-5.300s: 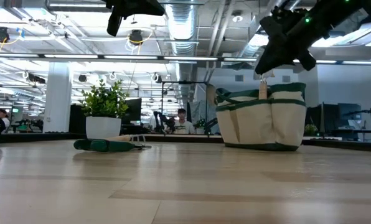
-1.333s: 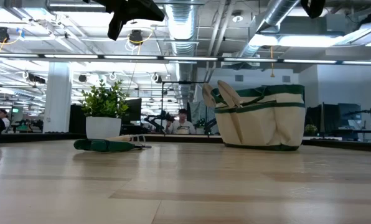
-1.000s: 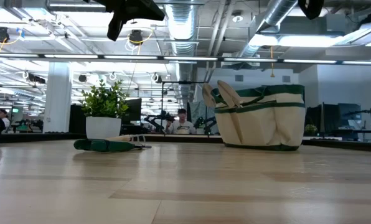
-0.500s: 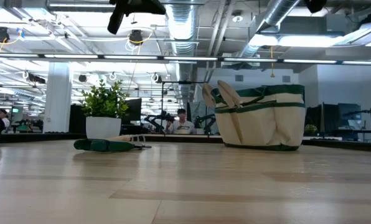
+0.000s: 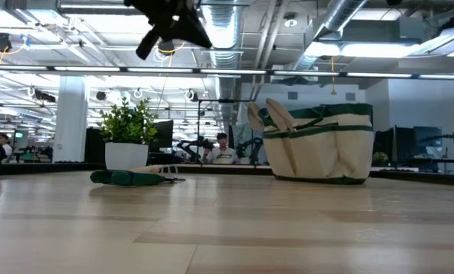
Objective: Pick & Place Garden tools in Gardening bag
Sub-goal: Put the hand rake into the side pocket of the gardening bag
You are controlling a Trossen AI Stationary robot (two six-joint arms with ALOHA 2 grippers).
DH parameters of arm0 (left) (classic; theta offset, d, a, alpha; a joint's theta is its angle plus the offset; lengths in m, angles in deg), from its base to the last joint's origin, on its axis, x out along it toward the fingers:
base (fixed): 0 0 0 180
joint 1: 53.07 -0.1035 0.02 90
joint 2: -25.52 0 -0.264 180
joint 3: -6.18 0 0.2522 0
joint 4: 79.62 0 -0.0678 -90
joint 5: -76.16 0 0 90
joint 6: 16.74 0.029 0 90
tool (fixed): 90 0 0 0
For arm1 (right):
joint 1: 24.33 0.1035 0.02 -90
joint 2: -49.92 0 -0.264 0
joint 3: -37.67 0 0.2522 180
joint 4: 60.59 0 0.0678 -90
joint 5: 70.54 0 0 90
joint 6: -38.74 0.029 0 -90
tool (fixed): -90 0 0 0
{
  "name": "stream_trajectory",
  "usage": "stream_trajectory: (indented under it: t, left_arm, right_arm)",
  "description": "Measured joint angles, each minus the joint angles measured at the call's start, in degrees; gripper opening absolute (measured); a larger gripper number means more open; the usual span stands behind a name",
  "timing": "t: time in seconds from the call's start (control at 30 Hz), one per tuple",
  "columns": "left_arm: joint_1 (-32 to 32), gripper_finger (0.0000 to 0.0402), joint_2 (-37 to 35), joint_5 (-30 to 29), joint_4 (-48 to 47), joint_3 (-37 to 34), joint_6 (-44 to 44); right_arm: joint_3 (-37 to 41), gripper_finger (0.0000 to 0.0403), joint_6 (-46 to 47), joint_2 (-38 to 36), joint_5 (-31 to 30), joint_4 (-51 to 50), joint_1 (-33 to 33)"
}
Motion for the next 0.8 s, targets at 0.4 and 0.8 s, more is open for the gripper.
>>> stream_trajectory:
  t: [0.4, 0.8]
  left_arm:
    - [-7.51, 0.0001, 4.16, 12.99, -24.8, 4.39, -10.0]
    - [-10.91, 0.0002, 4.16, 13.31, -35.93, 4.38, -16.83]
  right_arm:
    - [0.0, 0.0, 0.92, 0.38, -1.99, -0.02, -5.21]
    - [0.0, 0.0, 0.66, 5.11, -1.65, -0.15, -9.65]
